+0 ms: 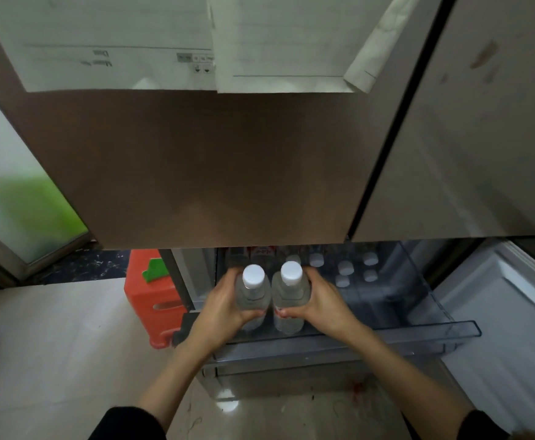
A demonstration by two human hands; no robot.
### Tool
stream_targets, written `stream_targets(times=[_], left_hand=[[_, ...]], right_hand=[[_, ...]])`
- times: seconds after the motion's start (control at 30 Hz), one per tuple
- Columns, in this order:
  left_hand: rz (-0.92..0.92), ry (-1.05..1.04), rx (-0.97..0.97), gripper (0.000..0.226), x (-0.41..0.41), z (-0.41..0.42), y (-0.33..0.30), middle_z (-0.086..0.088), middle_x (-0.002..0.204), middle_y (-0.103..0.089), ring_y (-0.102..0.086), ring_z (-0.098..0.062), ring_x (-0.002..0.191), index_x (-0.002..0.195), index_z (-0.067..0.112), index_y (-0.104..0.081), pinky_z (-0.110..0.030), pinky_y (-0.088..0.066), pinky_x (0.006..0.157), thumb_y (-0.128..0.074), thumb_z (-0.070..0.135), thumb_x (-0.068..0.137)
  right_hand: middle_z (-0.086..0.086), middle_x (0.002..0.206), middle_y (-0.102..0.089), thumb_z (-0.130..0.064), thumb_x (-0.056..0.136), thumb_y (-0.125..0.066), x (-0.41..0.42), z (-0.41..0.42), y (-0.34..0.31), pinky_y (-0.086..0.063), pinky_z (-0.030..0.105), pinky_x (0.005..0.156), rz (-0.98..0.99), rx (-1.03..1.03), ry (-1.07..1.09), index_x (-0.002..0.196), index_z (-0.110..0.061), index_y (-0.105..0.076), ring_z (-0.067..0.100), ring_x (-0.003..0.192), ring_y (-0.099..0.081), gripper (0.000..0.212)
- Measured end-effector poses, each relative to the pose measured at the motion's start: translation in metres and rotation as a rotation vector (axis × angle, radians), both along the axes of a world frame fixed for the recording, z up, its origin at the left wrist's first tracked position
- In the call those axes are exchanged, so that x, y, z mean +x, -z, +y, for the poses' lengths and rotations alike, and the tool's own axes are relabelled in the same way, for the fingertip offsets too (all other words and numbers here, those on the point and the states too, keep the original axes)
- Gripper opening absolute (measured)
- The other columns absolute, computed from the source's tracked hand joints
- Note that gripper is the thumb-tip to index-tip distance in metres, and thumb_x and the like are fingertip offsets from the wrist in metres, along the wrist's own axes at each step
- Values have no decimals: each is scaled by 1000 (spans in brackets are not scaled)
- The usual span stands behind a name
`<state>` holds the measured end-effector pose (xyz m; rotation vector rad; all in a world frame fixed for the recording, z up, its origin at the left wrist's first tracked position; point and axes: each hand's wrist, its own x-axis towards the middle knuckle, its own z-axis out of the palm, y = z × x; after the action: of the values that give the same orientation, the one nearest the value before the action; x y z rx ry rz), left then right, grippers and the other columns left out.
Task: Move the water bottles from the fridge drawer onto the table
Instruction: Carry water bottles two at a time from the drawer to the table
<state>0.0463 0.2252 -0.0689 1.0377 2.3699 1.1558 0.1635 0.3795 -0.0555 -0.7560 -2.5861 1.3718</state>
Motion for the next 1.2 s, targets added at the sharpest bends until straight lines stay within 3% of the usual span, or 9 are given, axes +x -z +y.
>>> stream_targets(times=[0.23, 0.43, 0.53, 0.67, 0.73, 0.83, 0.9, 1.07, 1.2], left_hand=[[135, 55, 139, 72, 13, -20, -29, 11, 122, -53, -51, -6, 112, 121, 32, -41, -21, -41, 94, -83, 26, 63], [139, 4, 310, 68, 39, -44, -91, 30, 112, -52, -51, 12, 105, 108, 60, -35, -16, -45, 87, -81, 33, 66], [105, -72, 416, 78, 58, -57, -124, 33, 110, -48, -50, 18, 102, 116, 49, -34, -8, -45, 82, -82, 38, 56], [17, -242, 613, 78, 92, -79, -146, 17, 117, -53, -56, 0, 108, 118, 37, -36, -19, -48, 88, -74, 49, 50], [-18, -322, 665, 68, 116, -93, -144, 7, 118, -58, -61, -5, 104, 114, 38, -40, -24, -53, 84, -70, 51, 54], [-56, -451, 693, 48, 160, -116, -130, 17, 105, -57, -63, 10, 87, 112, 35, -43, -10, -52, 66, -64, 38, 68], [-119, -554, 706, 43, 183, -138, -116, 16, 100, -58, -63, 12, 78, 118, 25, -44, -8, -50, 59, -62, 27, 79], [-143, -777, 675, 32, 221, -202, -96, 5, 96, -64, -67, 4, 72, 110, 27, -47, -12, -51, 57, -62, 25, 82], [-72, -951, 683, 31, 249, -267, -98, 12, 90, -63, -65, 7, 70, 108, 28, -47, -11, -51, 59, -64, 22, 82]], right_hand=[[-10, 113, -56, -26, 59, -85, 23, -17, -32, -46, 27, 87, 135, 117, 71, 115, -35, -42, 9, 105, -53, 71], [-24, 107, -53, -28, 59, -86, 45, -34, -89, -39, 10, 77, 319, 141, 30, 110, -41, -42, -2, 98, -51, 69], [-16, 111, -54, -27, 57, -87, 54, -41, -115, -40, 11, 81, 416, 97, 21, 111, -38, -43, -2, 100, -52, 71], [-15, 109, -57, -28, 61, -82, 72, -59, -140, -48, 21, 81, 525, -128, -60, 103, -45, -45, 2, 101, -57, 58], [-18, 103, -60, -36, 60, -76, 82, -72, -141, -51, 16, 73, 532, -253, -115, 105, -43, -46, -2, 95, -60, 54], [-13, 101, -63, -39, 60, -69, 100, -96, -129, -54, 15, 66, 488, -378, -171, 119, -27, -50, 0, 87, -66, 62], [-9, 97, -65, -31, 70, -69, 111, -117, -119, -52, 13, 61, 439, -424, -234, 118, -21, -51, -2, 78, -68, 52], [-8, 97, -68, -24, 77, -69, 123, -171, -103, -54, 16, 64, 362, -416, -398, 104, -31, -57, 6, 84, -68, 30], [-16, 95, -67, -28, 75, -72, 125, -237, -99, -56, 20, 73, 348, -359, -570, 98, -40, -57, 4, 86, -67, 30]])
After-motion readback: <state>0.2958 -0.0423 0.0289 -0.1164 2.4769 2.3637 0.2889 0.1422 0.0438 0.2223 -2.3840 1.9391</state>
